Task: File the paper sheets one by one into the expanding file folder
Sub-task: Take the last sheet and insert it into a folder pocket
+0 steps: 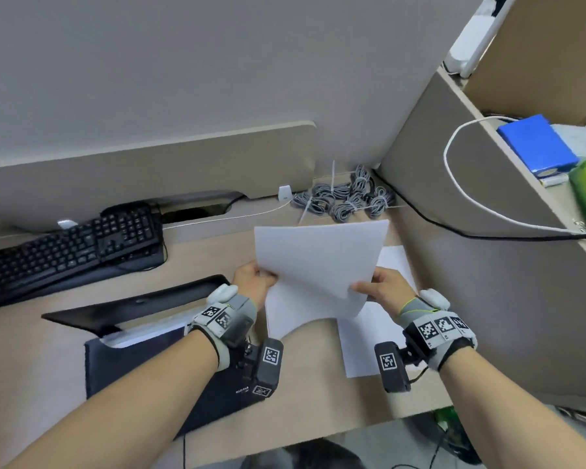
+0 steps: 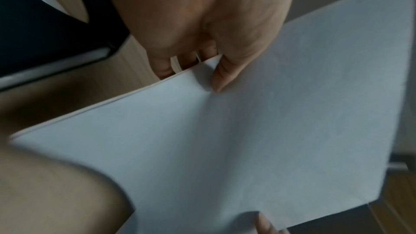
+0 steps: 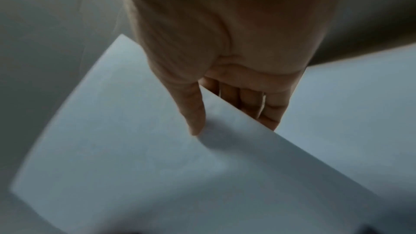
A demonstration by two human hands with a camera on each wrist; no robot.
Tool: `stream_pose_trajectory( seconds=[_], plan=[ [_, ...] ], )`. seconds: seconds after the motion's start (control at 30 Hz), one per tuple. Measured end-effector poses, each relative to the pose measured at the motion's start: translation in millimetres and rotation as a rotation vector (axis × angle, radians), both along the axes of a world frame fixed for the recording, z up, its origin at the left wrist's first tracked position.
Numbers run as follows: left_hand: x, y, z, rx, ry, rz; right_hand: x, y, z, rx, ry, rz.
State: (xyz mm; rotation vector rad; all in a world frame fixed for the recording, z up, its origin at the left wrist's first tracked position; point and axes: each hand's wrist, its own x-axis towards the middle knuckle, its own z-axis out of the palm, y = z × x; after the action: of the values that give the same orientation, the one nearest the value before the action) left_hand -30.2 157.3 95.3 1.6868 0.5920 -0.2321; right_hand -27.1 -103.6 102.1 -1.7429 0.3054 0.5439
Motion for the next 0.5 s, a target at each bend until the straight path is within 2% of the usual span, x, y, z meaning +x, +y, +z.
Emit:
stream_pose_trajectory(
  seconds=[0.1,0.2,0.3,0.4,0.5],
  plan=[
    [-20,36,8,-0.009,0.040,0.100,6,33,11,0.053,0.039,0.122],
    [-40,81,3,-0.053,0.068,0.197,8,75,22,0.022,0.012,0.253],
    [-62,113,8,-0.049,0.096,0.227,7,117,30,-0.027,-0.106,0.281],
    [-83,150,-3,-0.037,0.134,0.205,1,166,38,-0.163,-0.244,0.391],
    [-97,189,-18,-0.039,0.310,0.159,-3,210,33,-0.286,-0.363,0.471]
  ],
)
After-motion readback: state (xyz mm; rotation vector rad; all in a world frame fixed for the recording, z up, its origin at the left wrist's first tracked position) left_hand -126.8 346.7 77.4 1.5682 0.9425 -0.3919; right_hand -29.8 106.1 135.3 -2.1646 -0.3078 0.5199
